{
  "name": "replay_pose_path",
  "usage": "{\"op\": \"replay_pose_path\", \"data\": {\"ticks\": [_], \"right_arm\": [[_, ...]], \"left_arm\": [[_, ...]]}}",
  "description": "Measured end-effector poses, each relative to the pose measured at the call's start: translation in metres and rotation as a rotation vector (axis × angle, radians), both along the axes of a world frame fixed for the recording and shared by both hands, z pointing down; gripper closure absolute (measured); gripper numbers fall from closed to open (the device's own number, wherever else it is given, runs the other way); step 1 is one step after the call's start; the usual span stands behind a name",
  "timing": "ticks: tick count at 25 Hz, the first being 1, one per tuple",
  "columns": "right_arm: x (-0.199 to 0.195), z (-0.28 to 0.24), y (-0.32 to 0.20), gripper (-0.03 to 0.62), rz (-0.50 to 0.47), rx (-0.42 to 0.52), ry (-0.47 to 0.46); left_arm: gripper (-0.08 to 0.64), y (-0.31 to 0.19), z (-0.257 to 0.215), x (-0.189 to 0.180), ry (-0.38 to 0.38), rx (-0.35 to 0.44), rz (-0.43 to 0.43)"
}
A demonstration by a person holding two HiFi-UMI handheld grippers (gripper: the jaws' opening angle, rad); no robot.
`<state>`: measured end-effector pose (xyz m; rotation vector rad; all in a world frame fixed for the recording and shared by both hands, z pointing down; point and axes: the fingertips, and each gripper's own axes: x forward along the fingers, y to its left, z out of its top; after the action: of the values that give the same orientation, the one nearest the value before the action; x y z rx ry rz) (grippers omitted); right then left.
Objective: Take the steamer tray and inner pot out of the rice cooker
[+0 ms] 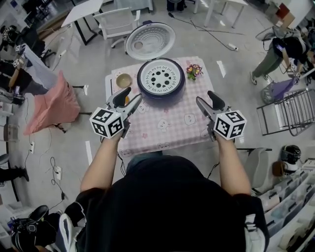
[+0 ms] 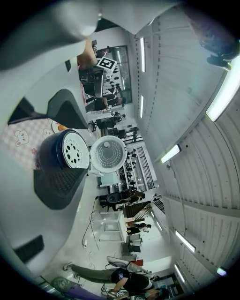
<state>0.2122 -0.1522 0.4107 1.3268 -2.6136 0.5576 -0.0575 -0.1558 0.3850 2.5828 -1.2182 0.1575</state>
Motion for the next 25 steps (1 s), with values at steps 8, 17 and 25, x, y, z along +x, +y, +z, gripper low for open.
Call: {"op": "replay_pose_path", "data": {"ticks": [8, 17, 25], "right_arm": [[-0.041, 0.004, -0.044, 0.319, -0.055, -0.005, 0.026], [-0.069, 0.011, -0.089, 0.318, -0.065, -0.023, 0.032], [-0.089, 0.009, -0.117, 0.319, -0.113, -0.02, 0.085]], "left_arm": [[0.311, -0.027, 0.016, -0.036, 0.021, -0.028, -0.039], [0.311, -0.06, 0.026, -0.066, 0.03, -0.05, -0.062], [0.311, -0.078, 0.036, -0.078, 0.042, -0.073, -0.067]]}}
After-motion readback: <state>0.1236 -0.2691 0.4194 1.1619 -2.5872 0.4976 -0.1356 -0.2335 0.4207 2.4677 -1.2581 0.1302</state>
